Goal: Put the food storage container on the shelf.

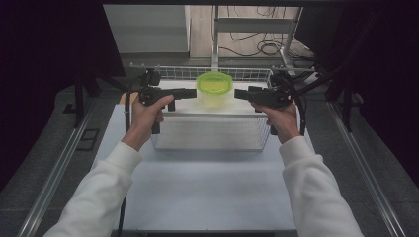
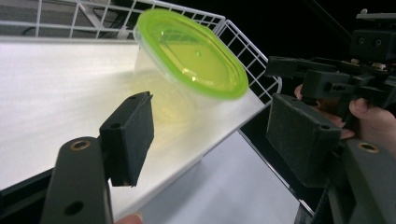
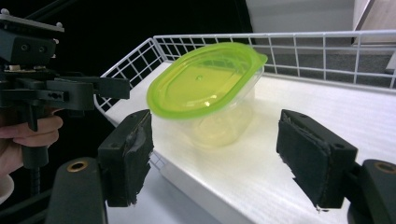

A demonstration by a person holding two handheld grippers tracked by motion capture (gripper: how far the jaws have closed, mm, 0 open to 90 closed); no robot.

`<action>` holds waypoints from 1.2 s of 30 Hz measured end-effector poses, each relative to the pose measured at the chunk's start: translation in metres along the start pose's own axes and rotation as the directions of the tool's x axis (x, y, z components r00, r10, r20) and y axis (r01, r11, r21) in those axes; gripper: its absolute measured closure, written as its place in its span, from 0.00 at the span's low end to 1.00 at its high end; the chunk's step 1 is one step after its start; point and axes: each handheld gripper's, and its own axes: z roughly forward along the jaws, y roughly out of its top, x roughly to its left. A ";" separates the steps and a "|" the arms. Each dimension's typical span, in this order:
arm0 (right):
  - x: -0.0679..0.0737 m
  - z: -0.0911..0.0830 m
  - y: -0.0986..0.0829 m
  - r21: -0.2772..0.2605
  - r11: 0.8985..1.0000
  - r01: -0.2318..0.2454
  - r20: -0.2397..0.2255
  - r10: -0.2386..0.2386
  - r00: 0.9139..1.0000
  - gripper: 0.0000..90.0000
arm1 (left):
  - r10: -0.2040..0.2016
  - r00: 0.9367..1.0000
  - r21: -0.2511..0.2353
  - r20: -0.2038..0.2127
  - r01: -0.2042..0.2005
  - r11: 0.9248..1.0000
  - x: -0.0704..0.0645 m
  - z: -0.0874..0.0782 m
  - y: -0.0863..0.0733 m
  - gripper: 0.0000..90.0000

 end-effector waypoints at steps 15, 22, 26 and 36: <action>0.017 -0.033 -0.055 0.000 0.997 0.078 -0.005 -0.078 0.997 0.30 | 0.102 0.994 0.015 -0.037 -0.101 0.995 -0.018 -0.032 -0.062 0.35; 0.005 -0.049 -0.101 0.013 0.997 0.076 -0.004 -0.076 0.997 0.30 | 0.121 0.991 0.050 -0.049 -0.119 0.992 -0.012 -0.039 -0.107 0.34; -0.005 -0.058 -0.128 0.024 0.998 0.054 0.006 -0.054 0.999 0.30 | 0.113 0.992 0.061 -0.056 -0.110 0.992 -0.007 -0.045 -0.129 0.34; -0.013 -0.057 -0.184 0.141 0.989 0.045 0.025 -0.049 0.998 0.30 | 0.070 0.994 0.165 -0.089 -0.055 0.985 0.012 -0.043 -0.185 0.32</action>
